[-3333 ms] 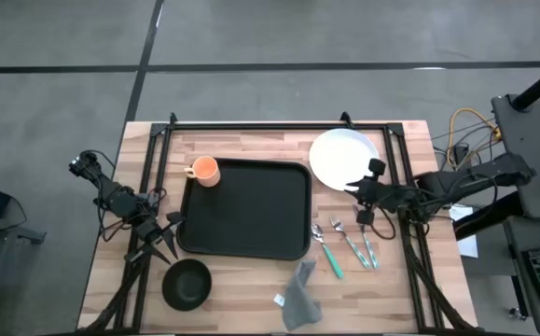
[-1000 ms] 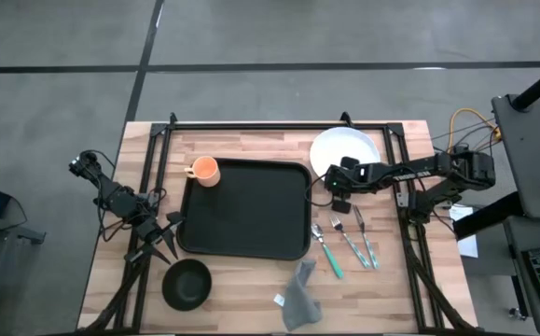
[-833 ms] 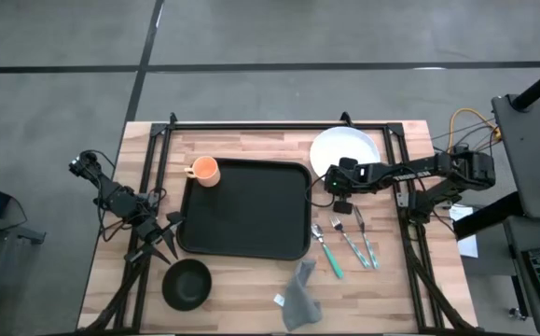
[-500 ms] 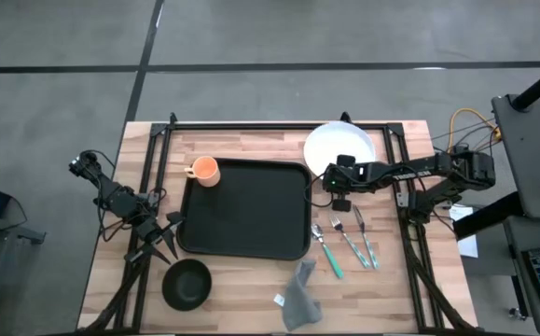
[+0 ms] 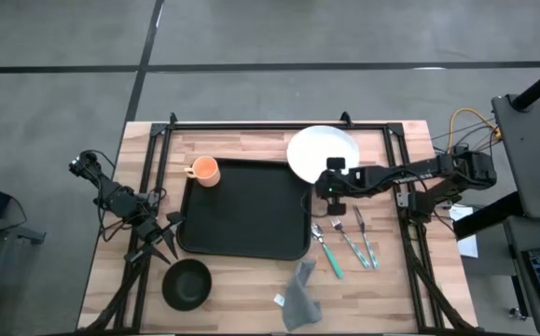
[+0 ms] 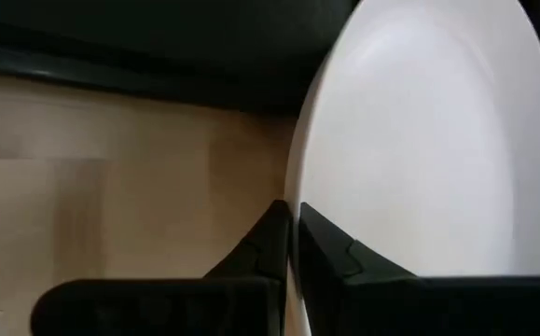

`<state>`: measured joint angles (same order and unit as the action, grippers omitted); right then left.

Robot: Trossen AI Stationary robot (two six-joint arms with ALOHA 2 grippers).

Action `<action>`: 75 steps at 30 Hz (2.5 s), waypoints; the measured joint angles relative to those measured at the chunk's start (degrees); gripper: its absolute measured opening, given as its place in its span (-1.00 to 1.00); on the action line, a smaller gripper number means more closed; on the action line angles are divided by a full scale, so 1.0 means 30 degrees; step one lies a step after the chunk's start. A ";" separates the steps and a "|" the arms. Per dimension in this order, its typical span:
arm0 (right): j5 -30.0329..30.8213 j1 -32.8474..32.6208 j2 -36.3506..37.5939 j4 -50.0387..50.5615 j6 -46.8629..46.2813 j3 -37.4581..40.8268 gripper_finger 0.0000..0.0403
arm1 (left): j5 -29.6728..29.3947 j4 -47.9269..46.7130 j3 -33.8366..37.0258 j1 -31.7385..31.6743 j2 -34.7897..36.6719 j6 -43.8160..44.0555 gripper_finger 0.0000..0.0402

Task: Set up tray
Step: Put the white plate on the black serving tray to the bottom of the orange cup

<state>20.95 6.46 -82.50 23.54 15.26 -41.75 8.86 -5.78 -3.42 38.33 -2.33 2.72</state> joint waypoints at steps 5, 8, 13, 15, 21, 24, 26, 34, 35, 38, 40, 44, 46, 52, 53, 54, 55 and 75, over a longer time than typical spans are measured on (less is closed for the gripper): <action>0.0034 -0.1058 0.0000 -0.0131 0.0926 -0.0389 -0.96 | 0.0000 -0.0007 0.0000 0.0003 0.0002 -0.0003 -0.60; 0.0015 -0.1547 0.0000 -0.0812 0.1537 -0.0561 -0.96 | 0.0000 -0.0004 0.0000 0.0001 -0.0004 -0.0001 -0.60; -0.0186 -0.2307 0.0000 -0.2004 0.2865 -0.0629 -0.96 | -0.0001 -0.0006 0.0000 0.0006 0.0002 -0.0004 -0.60; -0.0398 -0.2573 0.0000 -0.2273 0.3321 -0.0629 -0.96 | -0.0007 0.0000 0.0000 0.0003 0.0001 -0.0005 -0.60; -0.1848 -0.3200 0.0000 -0.3428 0.4520 -0.0629 -0.96 | -0.0006 0.0000 0.0000 0.0000 -0.0002 0.0002 -0.60; -0.2101 -0.3446 0.0000 -0.3982 0.5097 -0.0629 -0.96 | 0.0000 -0.0006 0.0000 0.0000 0.0001 -0.0005 -0.60; -0.2157 -0.3590 0.0000 -0.4286 0.5402 -0.0629 -0.96 | -0.0007 -0.0002 0.0000 0.0005 -0.0001 -0.0003 -0.60; -0.2293 -0.3869 -0.0003 -0.4487 0.5518 -0.0717 -0.96 | -0.0007 0.0000 0.0000 0.0000 0.0002 0.0002 -0.60; -0.2463 -0.3861 -0.0066 -0.4494 0.5496 -0.0836 -0.96 | -0.0004 0.0000 0.0000 0.0004 -0.0005 -0.0005 -0.60; -0.2588 -0.4048 -0.0615 -0.4559 0.5505 -0.1438 -0.96 | -0.0007 -0.0003 0.0000 0.0004 -0.0005 -0.0001 -0.60; -0.2601 -0.4217 -0.1416 -0.4507 0.5597 -0.2104 -0.96 | -0.0007 0.0000 0.0000 0.0000 -0.0005 -0.0005 -0.60; -0.2652 -0.4655 -0.3823 -0.4137 0.6401 -0.3960 -0.96 | -0.0028 0.0000 0.0000 0.0002 -0.0005 -0.0003 -0.60; -0.2626 -0.4808 -0.5175 -0.3520 0.6885 -0.5193 -0.96 | -0.0011 0.0000 0.0000 0.0001 -0.0005 -0.0001 -0.60; -0.2585 -0.4947 -0.8796 -0.1734 0.6876 -0.9215 -0.96 | -0.0017 -0.0001 0.0000 0.0004 -0.0005 -0.0004 -0.60; -0.2645 -0.4953 -0.9226 -0.1440 0.6806 -0.9826 -0.96 | -0.0013 0.0000 0.0000 0.0000 -0.0005 -0.0005 -0.60; -0.2752 -0.4954 -0.9616 -0.1167 0.6683 -1.0368 -0.96 | -0.0007 0.0000 0.0000 0.0002 -0.0005 -0.0004 -0.60; -0.2931 -0.4954 -0.9973 -0.0969 0.6615 -1.0862 -0.96 | -0.0015 -0.0003 0.0000 0.0000 -0.0005 -0.0005 -0.60; -0.4504 -0.5683 -1.4988 -0.2277 0.8780 -1.5751 -0.96 | -0.0007 0.0058 0.0036 0.0004 -0.0013 -0.0005 -0.60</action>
<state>7.44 -10.59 -127.46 16.71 41.60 -89.00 8.84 -5.61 -3.31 38.34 -2.37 2.70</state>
